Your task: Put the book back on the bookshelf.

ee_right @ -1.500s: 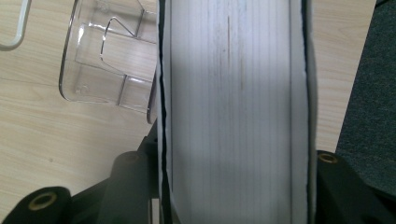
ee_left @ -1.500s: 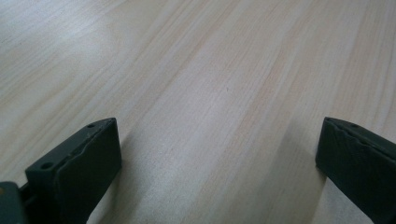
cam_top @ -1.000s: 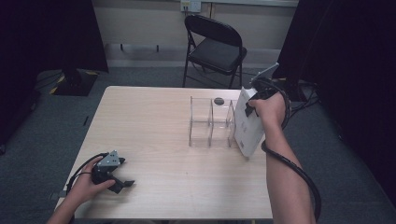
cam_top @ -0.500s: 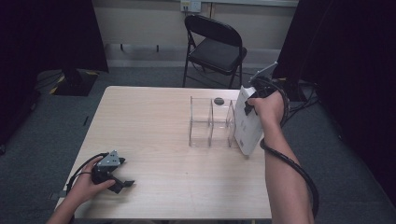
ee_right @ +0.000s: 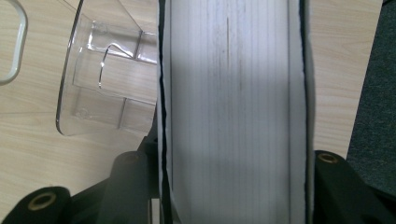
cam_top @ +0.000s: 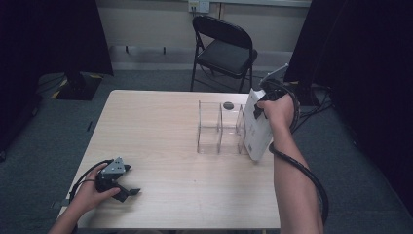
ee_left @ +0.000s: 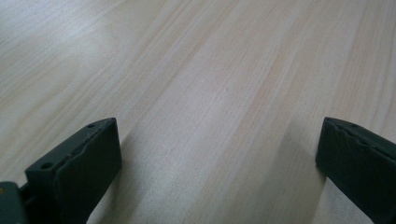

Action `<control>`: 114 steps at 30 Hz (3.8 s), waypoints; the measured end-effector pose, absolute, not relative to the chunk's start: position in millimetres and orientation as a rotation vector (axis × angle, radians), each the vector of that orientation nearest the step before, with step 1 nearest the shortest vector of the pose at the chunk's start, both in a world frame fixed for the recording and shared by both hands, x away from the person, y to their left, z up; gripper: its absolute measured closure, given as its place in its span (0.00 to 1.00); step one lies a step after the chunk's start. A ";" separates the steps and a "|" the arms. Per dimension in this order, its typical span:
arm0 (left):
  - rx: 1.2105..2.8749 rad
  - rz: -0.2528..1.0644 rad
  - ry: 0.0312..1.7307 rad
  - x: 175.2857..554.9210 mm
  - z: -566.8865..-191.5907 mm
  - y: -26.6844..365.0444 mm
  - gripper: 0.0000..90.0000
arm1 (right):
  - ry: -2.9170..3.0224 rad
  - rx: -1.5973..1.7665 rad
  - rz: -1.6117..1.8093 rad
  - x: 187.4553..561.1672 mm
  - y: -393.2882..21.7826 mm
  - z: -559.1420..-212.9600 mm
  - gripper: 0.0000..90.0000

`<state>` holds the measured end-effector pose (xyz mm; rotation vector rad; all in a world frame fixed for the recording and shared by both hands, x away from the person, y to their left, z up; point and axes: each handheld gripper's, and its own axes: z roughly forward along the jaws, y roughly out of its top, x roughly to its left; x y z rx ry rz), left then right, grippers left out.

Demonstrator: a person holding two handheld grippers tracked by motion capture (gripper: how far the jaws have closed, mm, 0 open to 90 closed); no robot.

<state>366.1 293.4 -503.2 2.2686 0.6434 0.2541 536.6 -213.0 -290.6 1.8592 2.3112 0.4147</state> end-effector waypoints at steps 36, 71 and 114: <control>2.269 0.250 0.640 366.5 -503.3 293.4 0.00 | 2.281 1.863 0.401 550.1 -207.7 -300.6 0.58; 2.269 0.249 0.639 366.5 -503.3 293.4 0.00 | 2.262 1.859 0.411 551.9 -205.3 -303.3 0.56; 2.275 0.253 0.636 367.4 -503.0 293.3 0.00 | 2.249 1.851 0.508 538.1 -212.5 -302.9 0.31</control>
